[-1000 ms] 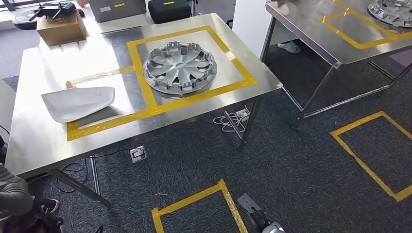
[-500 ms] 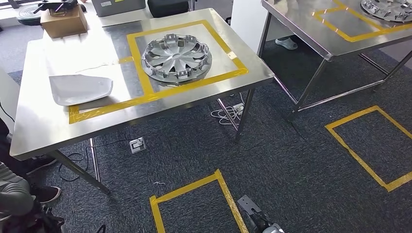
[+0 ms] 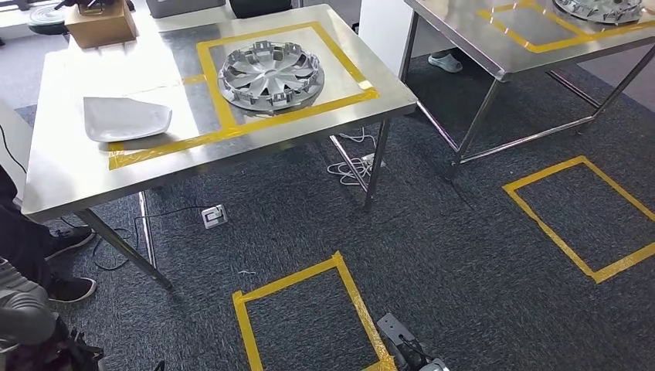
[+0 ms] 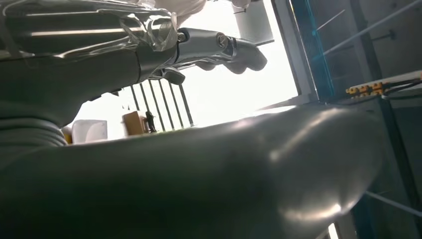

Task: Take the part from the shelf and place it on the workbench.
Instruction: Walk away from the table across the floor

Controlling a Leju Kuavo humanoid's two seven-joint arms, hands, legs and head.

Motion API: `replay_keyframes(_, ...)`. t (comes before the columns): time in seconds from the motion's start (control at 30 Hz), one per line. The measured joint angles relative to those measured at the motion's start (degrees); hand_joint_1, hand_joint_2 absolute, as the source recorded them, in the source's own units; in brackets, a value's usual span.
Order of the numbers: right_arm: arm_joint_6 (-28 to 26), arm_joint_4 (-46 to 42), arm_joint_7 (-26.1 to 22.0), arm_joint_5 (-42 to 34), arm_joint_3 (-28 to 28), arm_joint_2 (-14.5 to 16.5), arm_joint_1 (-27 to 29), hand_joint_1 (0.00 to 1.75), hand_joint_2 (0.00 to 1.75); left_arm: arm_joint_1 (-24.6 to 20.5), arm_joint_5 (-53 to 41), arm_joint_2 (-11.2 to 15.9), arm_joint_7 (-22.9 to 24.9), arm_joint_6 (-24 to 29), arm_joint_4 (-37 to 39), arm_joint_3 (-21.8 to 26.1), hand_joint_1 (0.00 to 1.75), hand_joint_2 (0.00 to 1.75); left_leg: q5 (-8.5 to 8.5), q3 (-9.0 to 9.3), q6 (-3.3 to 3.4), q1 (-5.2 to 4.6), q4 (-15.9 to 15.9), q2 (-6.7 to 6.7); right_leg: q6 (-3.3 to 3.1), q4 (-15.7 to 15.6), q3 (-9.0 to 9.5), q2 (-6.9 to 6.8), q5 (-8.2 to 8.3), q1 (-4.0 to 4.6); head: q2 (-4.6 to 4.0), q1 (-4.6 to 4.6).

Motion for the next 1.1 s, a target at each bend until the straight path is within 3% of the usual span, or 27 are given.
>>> replay_keyframes(0.03,0.0,0.02,0.01,-0.01,0.01,0.01,0.07,0.0,0.0,0.05,0.01,0.02,-0.01,0.01,0.01,-0.01,0.0,0.0,-0.37,-0.31,-0.33,0.12,0.2,-0.08,-0.49,0.01,-0.61,-0.08,0.56,-0.1,0.0,-0.01)
replay_keyframes(0.07,0.0,0.04,0.02,-0.02,0.02,0.01,0.15,0.0,0.0,0.12,0.04,0.06,-0.01,0.02,0.01,0.0,0.0,0.0,-1.99,-0.75,-0.69,0.25,1.11,-0.19,-1.1,0.02,-1.18,-0.2,1.19,-0.26,0.0,-0.02)
replay_keyframes(0.1,0.0,0.07,0.02,-0.03,0.02,0.01,0.22,0.0,0.0,0.16,0.05,0.09,-0.01,0.02,0.01,0.01,0.0,0.0,-4.76,-1.4,-1.03,0.39,3.13,-0.29,-1.58,-0.01,-1.86,-0.32,1.93,-0.41,0.0,-0.02)
replay_keyframes(0.17,0.0,0.08,0.02,-0.03,0.03,0.03,0.22,0.0,0.0,0.2,0.08,0.14,-0.01,0.04,0.02,0.02,0.0,0.0,-11.39,-2.96,-1.63,0.63,10.28,-0.35,-2.1,0.09,-3.44,-0.45,3.47,-0.26,0.0,-0.03)
replay_keyframes(0.2,0.0,0.08,0.02,-0.03,0.03,0.06,0.24,0.0,0.0,0.23,0.1,0.16,-0.01,0.05,0.03,0.03,0.0,0.0,-13.08,-3.48,-1.8,0.69,14.17,-0.35,-2.1,0.2,-4.42,-0.47,4.27,-0.17,0.0,-0.03)
replay_keyframes(0.23,0.0,0.09,0.02,-0.03,0.04,0.09,0.27,0.0,0.0,0.29,0.13,0.19,-0.01,0.07,0.03,0.03,0.0,0.0,-13.27,-3.46,-1.89,0.74,16.96,-0.35,-2.05,0.34,-5.43,-0.47,5.03,-0.1,0.0,-0.03)
replay_keyframes(0.27,0.0,0.1,0.01,-0.03,0.04,0.1,0.31,0.0,0.0,0.34,0.18,0.22,-0.01,0.07,0.03,0.02,0.0,0.0,-12.11,-2.54,-1.85,0.77,17.89,-0.35,-1.95,0.51,-6.51,-0.47,5.76,-0.06,0.0,-0.03)
replay_keyframes(0.3,0.0,0.11,0.0,-0.03,0.05,0.11,0.34,0.0,0.0,0.38,0.23,0.25,-0.01,0.08,0.03,0.02,0.0,0.0,-10.42,-0.62,-1.7,0.79,16.79,-0.37,-1.82,0.65,-7.5,-0.45,6.44,-0.03,0.01,-0.03)
replay_keyframes(0.33,0.0,0.11,-0.01,-0.03,0.06,0.14,0.34,0.0,0.0,0.4,0.3,0.26,-0.02,0.08,0.03,0.02,0.0,0.0,-9.25,2.34,-1.4,0.76,13.63,-0.43,-1.67,0.74,-8.26,-0.42,7.09,-0.03,0.01,-0.04)
replay_keyframes(0.4,0.04,0.12,-0.02,-0.03,0.13,0.25,0.3,0.0,0.0,0.37,0.42,0.25,-0.1,0.12,0.01,0.03,0.0,0.0,-10.0,9.15,-0.58,0.48,4.5,-0.54,-1.08,0.78,-9.22,-0.35,8.3,0.05,0.01,-0.03)
replay_keyframes(0.43,0.07,0.12,-0.02,-0.02,0.19,0.28,0.24,0.0,0.0,0.35,0.46,0.25,-0.16,0.14,0.0,0.03,0.0,0.0,-10.91,11.3,-0.18,0.23,1.22,-0.59,-0.69,0.68,-9.4,-0.35,8.93,-0.03,0.01,-0.03)
replay_keyframes(0.47,0.11,0.12,-0.01,-0.01,0.25,0.28,0.18,0.0,0.0,0.33,0.49,0.25,-0.22,0.16,-0.01,0.03,0.0,0.0,-11.53,12.27,0.19,-0.04,-0.67,-0.59,-0.21,0.49,-9.53,-0.35,9.58,-0.11,0.01,-0.03)
replay_keyframes(0.53,0.23,0.15,0.03,0.09,0.46,0.23,0.08,0.0,0.0,0.31,0.51,0.25,-0.27,0.19,0.01,0.03,0.0,0.0,-10.35,11.44,1.02,-0.11,-1.25,-0.43,0.33,0.24,-9.98,-0.37,10.19,-0.35,0.01,-0.03)
replay_keyframes(0.57,0.38,0.17,0.05,0.15,0.61,0.2,0.03,0.0,0.0,0.29,0.53,0.21,-0.3,0.2,0.02,0.03,0.0,0.0,-9.5,10.73,1.49,-0.01,-1.47,-0.3,0.21,0.95,-10.54,-0.36,9.2,-0.37,0.0,-0.01)
replay_keyframes(0.6,0.56,0.19,0.08,0.2,0.78,0.11,-0.01,0.0,0.0,0.31,0.54,0.18,-0.34,0.21,0.03,0.03,0.0,0.0,-8.54,9.84,1.84,0.13,-1.68,-0.18,-0.22,2.8,-11.36,-0.34,7.11,-0.37,0.0,0.01)
replay_keyframes(0.67,0.92,0.19,0.13,0.24,1.13,-0.18,-0.15,0.0,0.0,0.38,0.55,0.15,-0.53,0.21,0.03,0.03,0.0,0.0,-6.77,7.8,2.13,0.12,-1.64,-0.11,-0.98,10.24,-13.48,-0.31,1.42,-0.39,0.0,0.02)
replay_keyframes(0.7,0.99,0.19,0.13,0.21,1.29,-0.33,-0.18,0.0,0.0,0.45,0.63,0.16,-0.64,0.22,0.03,0.03,0.0,0.0,-5.89,6.72,2.08,0.08,-1.52,-0.09,-0.86,14.41,-14.24,-0.31,-0.36,-0.41,0.0,0.01)
replay_keyframes(0.73,1.02,0.19,0.11,0.16,1.48,-0.43,-0.19,0.0,0.0,0.49,0.78,0.2,-0.77,0.25,0.03,0.03,0.0,0.0,-5.03,5.56,1.99,0.07,-1.32,-0.08,-0.28,17.57,-14.43,-0.31,-0.73,-0.44,0.0,0.0)
replay_keyframes(0.77,1.01,0.19,0.09,0.09,1.63,-0.51,-0.17,0.0,0.0,0.53,0.93,0.25,-0.88,0.28,0.03,0.03,0.0,0.0,-4.26,4.37,1.85,0.09,-1.02,-0.08,0.54,18.78,-13.7,-0.31,0.15,-0.49,0.0,0.01)
replay_keyframes(0.8,0.99,0.19,0.05,0.03,1.74,-0.6,-0.17,0.0,0.0,0.57,1.15,0.32,-1.01,0.33,0.03,0.03,0.0,0.0,-3.54,3.09,1.65,0.13,-0.64,-0.07,1.32,17.87,-11.9,-0.31,1.48,-0.56,0.0,0.01)
replay_keyframes(0.83,0.98,0.18,0.01,-0.01,1.84,-0.7,-0.2,0.0,0.0,0.59,1.32,0.39,-1.13,0.38,0.03,0.03,0.0,0.0,-2.9,1.93,1.4,0.16,-0.18,-0.08,1.8,14.89,-9.06,-0.31,2.39,-0.64,0.0,0.01)
replay_keyframes(0.87,0.97,0.17,-0.03,-0.03,1.91,-0.82,-0.28,0.0,0.0,0.59,1.44,0.45,-1.25,0.43,0.0,0.03,0.0,0.0,-2.34,0.92,1.07,0.1,0.28,-0.09,1.8,10.4,-5.62,-0.29,2.12,-0.58,0.0,0.03)
replay_keyframes(0.93,0.98,0.15,-0.09,-0.03,2.17,-1.05,-0.51,0.0,0.0,0.63,1.61,0.55,-1.5,0.56,-0.08,0.01,0.0,0.0,-1.16,-0.16,0.41,-0.01,0.66,0.03,0.79,2.95,-0.94,-0.17,0.21,-0.28,0.0,0.03)
replay_keyframes(0.97,1.02,0.14,-0.09,-0.03,2.36,-1.17,-0.58,0.0,0.0,0.66,1.66,0.59,-1.6,0.62,-0.12,-0.01,0.0,0.0,-0.5,-0.39,0.06,-0.01,0.53,0.12,0.17,1.21,-0.29,-0.12,-0.4,-0.01,0.0,0.03)
replay_keyframes(1.03,1.14,0.14,-0.05,-0.03,2.75,-1.36,-0.5,0.0,0.0,0.78,1.76,0.74,-1.67,0.71,-0.16,-0.07,0.0,0.0,0.31,-0.83,-0.56,0.21,0.23,0.16,-0.88,0.79,-1.35,-0.21,0.5,-0.02,0.0,0.01)
replay_keyframes(1.07,1.22,0.14,-0.01,-0.03,2.92,-1.47,-0.47,0.0,0.0,0.86,1.81,0.86,-1.67,0.74,-0.16,-0.09,0.0,0.0,-0.87,-1.31,-0.9,0.34,0.85,0.11,-1.42,0.77,-1.92,-0.33,1.23,-0.1,0.0,0.0)
replay_keyframes(1.1,1.28,0.14,0.02,-0.04,3.07,-1.56,-0.45,0.0,0.0,0.91,1.84,0.98,-1.67,0.78,-0.17,-0.11,0.0,0.0,-3.34,-2.03,-1.23,0.44,2.63,0.06,-1.84,0.73,-2.64,-0.45,2.03,-0.21,0.0,0.0)
